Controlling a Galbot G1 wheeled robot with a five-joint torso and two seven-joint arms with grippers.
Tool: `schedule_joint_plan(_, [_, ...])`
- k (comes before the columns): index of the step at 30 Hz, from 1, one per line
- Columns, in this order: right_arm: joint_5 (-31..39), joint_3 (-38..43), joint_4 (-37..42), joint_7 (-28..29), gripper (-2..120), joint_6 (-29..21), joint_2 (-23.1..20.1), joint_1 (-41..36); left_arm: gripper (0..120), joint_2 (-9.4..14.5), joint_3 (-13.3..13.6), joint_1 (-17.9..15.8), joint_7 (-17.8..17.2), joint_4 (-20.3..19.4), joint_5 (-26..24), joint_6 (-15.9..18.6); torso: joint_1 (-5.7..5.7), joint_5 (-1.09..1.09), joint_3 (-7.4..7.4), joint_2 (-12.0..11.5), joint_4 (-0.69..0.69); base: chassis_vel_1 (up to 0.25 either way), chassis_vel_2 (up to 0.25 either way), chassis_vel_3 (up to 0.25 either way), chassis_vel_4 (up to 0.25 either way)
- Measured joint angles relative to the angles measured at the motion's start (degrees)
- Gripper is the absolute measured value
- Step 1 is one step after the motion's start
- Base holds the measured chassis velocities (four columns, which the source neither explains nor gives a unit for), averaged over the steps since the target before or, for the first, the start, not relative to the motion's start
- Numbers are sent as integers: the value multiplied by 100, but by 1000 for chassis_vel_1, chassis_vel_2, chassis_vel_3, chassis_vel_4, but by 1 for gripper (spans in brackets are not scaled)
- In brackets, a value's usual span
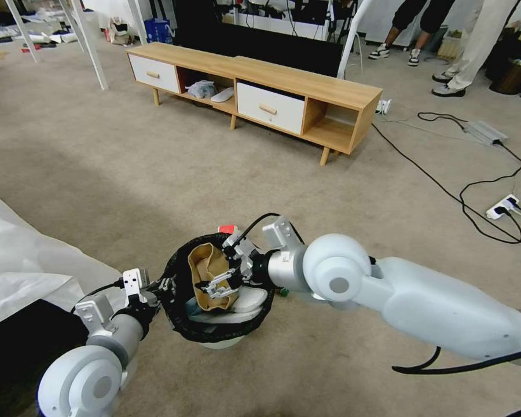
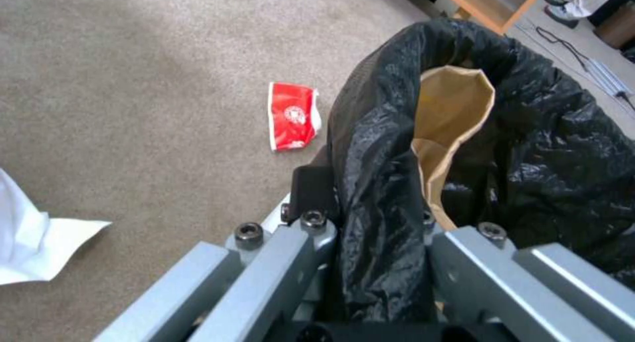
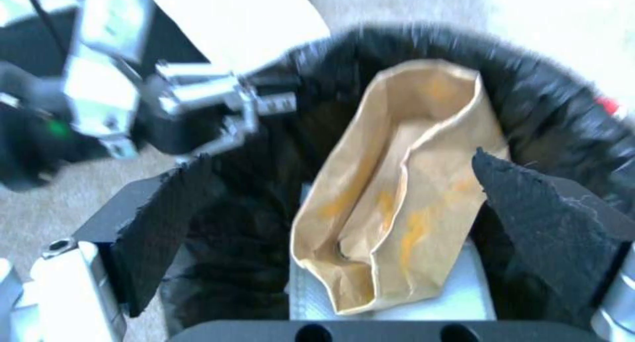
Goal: Pick up the trash bin and place the garbage on the floor into it.
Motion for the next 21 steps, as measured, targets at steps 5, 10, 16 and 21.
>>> schedule_joint_plan(5, [-53, 311, 260, 4, 100, 0, -156, -64, 0, -8, -66, 44, 79, 7, 40, -13, 0, 0, 0, 0, 0, 0, 0, 0, 0])
schedule_joint_plan(10, [-482, 1026, 573, -94, 100, 0, -579, -445, 0, -23, -146, 138, 185, -2, 153, -82, 0, 0, 0, 0, 0, 0, 0, 0, 0])
schedule_joint_plan(16, [-1055, 1531, 649, -225, 100, 153, -930, -993, 0, -81, -219, 234, 226, -30, 276, -148, 0, 2, 0, 0, -1, 0, 0, 0, 0])
schedule_joint_plan(21, [-1778, 1827, 627, -261, 100, 605, -1007, -1379, 0, -266, -373, 516, 218, -254, 505, -329, 0, 0, 0, 0, 1, 0, 0, 0, 0])
